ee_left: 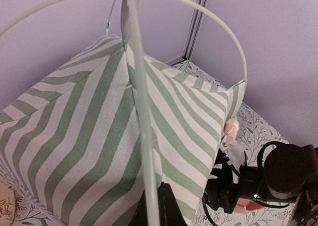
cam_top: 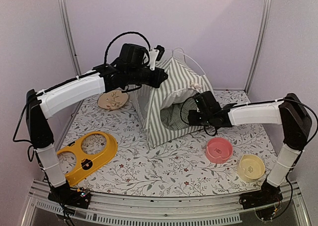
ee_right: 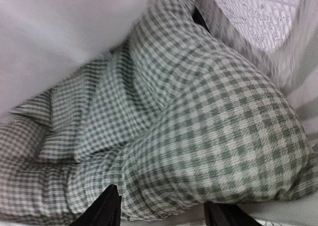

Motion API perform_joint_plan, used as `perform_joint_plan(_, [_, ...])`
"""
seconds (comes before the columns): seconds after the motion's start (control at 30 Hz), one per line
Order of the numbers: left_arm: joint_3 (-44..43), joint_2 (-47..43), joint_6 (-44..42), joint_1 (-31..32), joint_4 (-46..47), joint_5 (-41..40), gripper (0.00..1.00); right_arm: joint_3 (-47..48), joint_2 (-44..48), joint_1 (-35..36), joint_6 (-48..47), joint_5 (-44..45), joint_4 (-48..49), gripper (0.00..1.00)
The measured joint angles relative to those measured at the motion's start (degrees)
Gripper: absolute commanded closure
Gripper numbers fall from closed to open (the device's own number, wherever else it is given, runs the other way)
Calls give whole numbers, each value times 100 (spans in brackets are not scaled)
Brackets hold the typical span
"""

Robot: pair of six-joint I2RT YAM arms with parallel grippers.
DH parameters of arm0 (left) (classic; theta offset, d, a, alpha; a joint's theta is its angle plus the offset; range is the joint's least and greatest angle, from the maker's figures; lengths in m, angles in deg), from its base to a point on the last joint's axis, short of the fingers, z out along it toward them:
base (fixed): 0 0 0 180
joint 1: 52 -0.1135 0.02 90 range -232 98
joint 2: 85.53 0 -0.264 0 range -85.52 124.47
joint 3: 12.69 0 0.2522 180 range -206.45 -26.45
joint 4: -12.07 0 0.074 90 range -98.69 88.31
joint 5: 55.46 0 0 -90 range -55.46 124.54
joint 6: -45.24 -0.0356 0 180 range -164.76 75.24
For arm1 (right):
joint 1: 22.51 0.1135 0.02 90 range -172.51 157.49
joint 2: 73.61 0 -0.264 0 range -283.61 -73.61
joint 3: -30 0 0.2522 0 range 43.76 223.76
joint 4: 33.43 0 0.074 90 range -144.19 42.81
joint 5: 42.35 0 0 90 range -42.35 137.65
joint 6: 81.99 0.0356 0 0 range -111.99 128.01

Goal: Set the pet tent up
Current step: Place the cushion in the tent.

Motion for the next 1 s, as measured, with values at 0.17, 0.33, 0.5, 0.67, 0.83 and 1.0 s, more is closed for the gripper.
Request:
perform_joint_plan(0.17, [9, -9, 127, -50, 70, 35, 100, -15, 1231, 358, -39, 50, -407, 34])
perform_joint_plan(0.33, [-72, -33, 234, -72, 192, 146, 100, -24, 1742, 643, 4, 33, -503, 21])
perform_joint_plan(0.5, [-79, -22, 302, -48, 96, 31, 100, -326, 1740, 501, 116, -101, -608, 16])
perform_joint_plan(0.67, [-103, 61, 398, 116, -15, -378, 100, -927, 1882, -31, 164, -640, -876, 15])
perform_joint_plan(0.83, [-455, 240, 437, 192, -127, -756, 100, -935, 2428, -74, 214, -1088, -1084, 12])
perform_joint_plan(1.0, [-656, 417, 435, 140, -315, -940, 100, -935, 2855, -223, 304, -1130, -1196, 14])
